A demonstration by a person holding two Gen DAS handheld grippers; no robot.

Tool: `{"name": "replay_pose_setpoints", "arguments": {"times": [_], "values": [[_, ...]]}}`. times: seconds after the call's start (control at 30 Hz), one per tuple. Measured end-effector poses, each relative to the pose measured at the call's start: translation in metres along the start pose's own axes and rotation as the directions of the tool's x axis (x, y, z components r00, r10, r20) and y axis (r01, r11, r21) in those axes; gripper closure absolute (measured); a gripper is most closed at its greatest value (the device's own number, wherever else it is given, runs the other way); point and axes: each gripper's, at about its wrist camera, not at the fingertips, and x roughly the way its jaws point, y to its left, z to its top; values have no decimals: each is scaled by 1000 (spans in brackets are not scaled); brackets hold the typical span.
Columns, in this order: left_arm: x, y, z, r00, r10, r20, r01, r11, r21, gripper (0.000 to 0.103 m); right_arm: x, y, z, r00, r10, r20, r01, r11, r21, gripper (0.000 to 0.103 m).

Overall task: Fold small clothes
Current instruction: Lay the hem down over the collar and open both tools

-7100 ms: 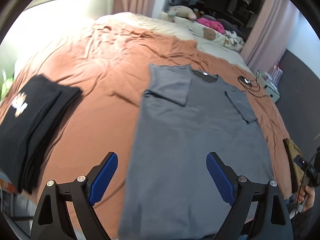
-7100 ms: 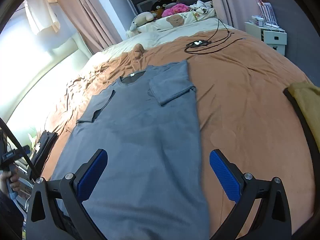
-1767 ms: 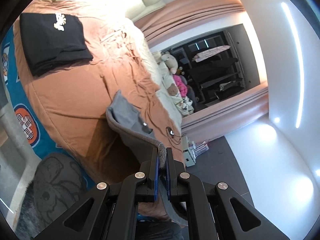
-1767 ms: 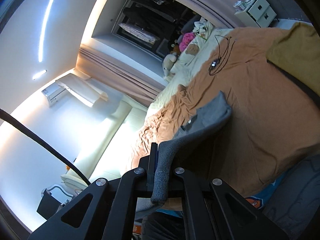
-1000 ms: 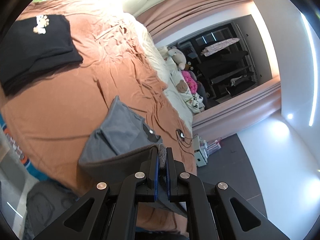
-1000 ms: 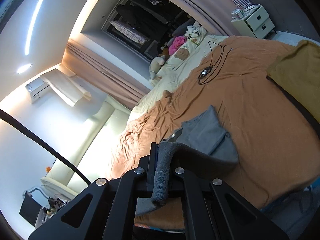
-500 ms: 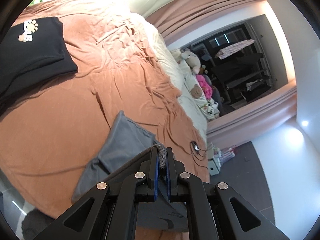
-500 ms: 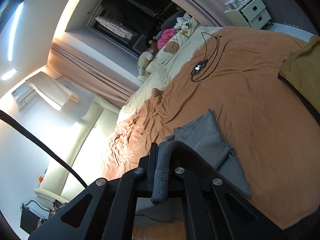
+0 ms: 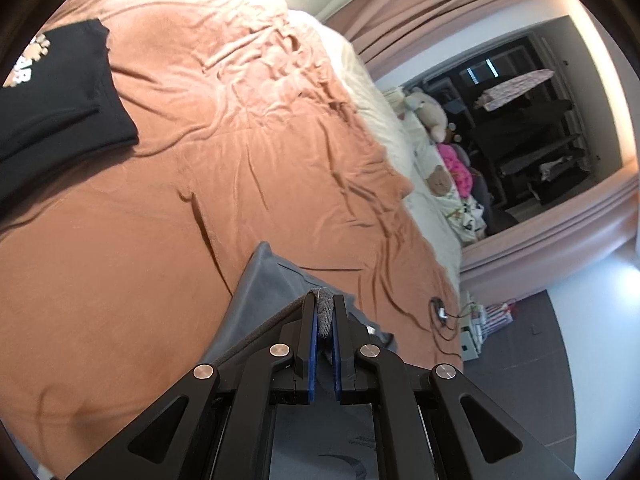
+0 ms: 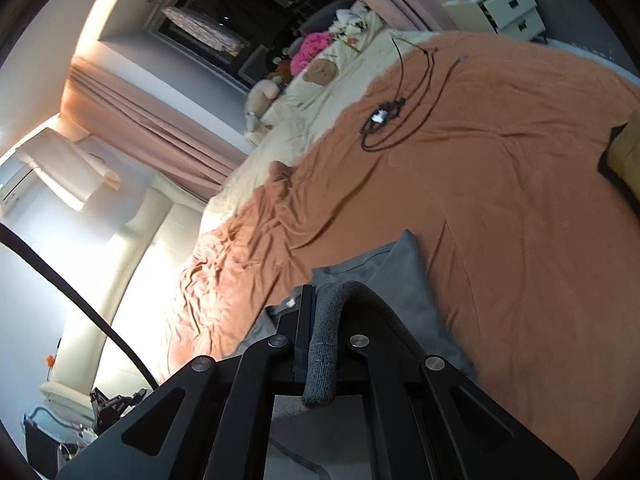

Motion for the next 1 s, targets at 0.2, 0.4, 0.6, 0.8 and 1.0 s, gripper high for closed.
{"name": "replay_pose_setpoints", "arguments": {"times": [0.2,0.4,0.6,0.8,1.0], "values": [[59,11,13,997,76,-33,-76,997,-29,98,40,-10,19,998,-47,-52,49,998,29,103],[104,14,21,990,136,-45,-138,990,-33,98,71,-15,33,992,-71,-103,78,995,66,103],[145,31,26,985,144,-98,-151,986,-69,98,101,-21,49,981,-112,-160,125,990,72,103],[176,40,24,967,211,-142,-216,976,-26,98,117,-31,52,970,-150,-189,161,986,42,103],[195,62,26,957,244,-158,-257,964,-66,97,133,-38,54,957,-193,-216,202,979,19,103]]}}
